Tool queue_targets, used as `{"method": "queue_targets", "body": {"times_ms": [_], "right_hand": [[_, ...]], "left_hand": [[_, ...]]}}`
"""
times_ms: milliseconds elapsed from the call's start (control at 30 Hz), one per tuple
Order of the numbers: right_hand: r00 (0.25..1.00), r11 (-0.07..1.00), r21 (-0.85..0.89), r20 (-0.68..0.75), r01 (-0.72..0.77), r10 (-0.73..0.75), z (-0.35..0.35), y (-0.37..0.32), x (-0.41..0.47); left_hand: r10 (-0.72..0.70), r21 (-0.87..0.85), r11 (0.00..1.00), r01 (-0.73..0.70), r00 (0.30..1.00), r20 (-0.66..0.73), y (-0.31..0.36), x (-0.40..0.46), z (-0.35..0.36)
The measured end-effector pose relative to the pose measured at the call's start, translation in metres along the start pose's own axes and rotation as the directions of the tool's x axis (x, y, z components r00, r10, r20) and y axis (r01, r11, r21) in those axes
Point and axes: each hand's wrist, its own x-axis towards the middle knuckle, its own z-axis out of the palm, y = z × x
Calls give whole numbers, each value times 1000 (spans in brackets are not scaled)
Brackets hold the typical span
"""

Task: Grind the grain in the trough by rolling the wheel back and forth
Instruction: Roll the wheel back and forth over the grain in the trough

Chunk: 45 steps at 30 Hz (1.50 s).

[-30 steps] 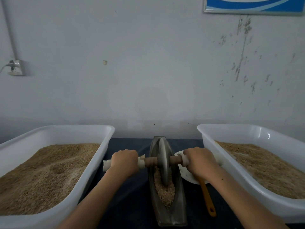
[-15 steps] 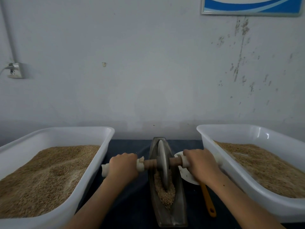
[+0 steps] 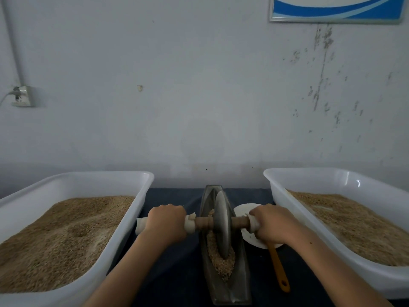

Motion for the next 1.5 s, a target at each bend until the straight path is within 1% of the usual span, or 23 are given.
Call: {"method": "queue_targets", "body": {"times_ms": [100, 200, 300, 400, 500, 567, 633, 700, 767, 900, 967, 1033, 1133, 1300, 1400, 1500], "right_hand": [[999, 1000, -3, 45, -2, 2, -5, -1, -1], [1000, 1000, -20, 3, -3, 3, -3, -3, 0], [987, 998, -61, -160, 1, -11, 5, -5, 1], [943, 996, -87, -331, -6, -23, 17, -5, 6], [920, 994, -111, -389, -6, -38, 22, -4, 10], [922, 994, -108, -384, 5, -46, 22, -4, 9], [933, 995, -95, -356, 24, -57, 18, -3, 7], [954, 997, -68, -295, 33, -52, 11, -3, 3], [974, 996, -80, -220, 42, -59, 4, -4, 0], [994, 995, -81, -94, 55, -62, -6, -6, -3], [996, 995, -80, -69, 50, -56, -8, -7, -3], [996, 996, -82, -75, 45, -51, -9, -8, -2], [989, 995, -88, -137, 46, -58, -4, -8, -2], [942, 996, -83, -333, 21, -47, 17, -2, 7], [928, 995, -103, -369, 19, -56, 23, 0, 12], [929, 996, -83, -364, 43, -70, 21, 2, 12]], "left_hand": [[4, -10, 1000, -3, 999, 50, -2, 1, 0], [-9, -29, 1000, 10, 999, 36, -2, 1, 2], [-38, -55, 998, 37, 999, -19, -1, 1, 7], [-64, -98, 994, 54, 993, -95, 0, 1, 12], [-72, -108, 993, 54, 984, -160, 0, 0, 16], [-73, -107, 993, 54, 982, -177, 0, 0, 16], [-66, -92, 994, 53, 987, -148, -1, 1, 14], [-53, -80, 996, 46, 995, -90, -2, 1, 12], [-41, -69, 997, 40, 999, -13, -4, 2, 9], [-40, -52, 998, 47, 991, 125, -7, 2, 6], [-42, -50, 997, 51, 987, 153, -8, 3, 7], [-48, -61, 996, 58, 986, 159, -8, 3, 7], [-58, -70, 995, 66, 992, 114, -7, 4, 9], [-76, -96, 993, 67, 993, -94, -2, 3, 13], [-66, -88, 995, 50, 978, -198, -2, 2, 18], [-56, -93, 995, 39, 982, -180, -3, 1, 17]]}}
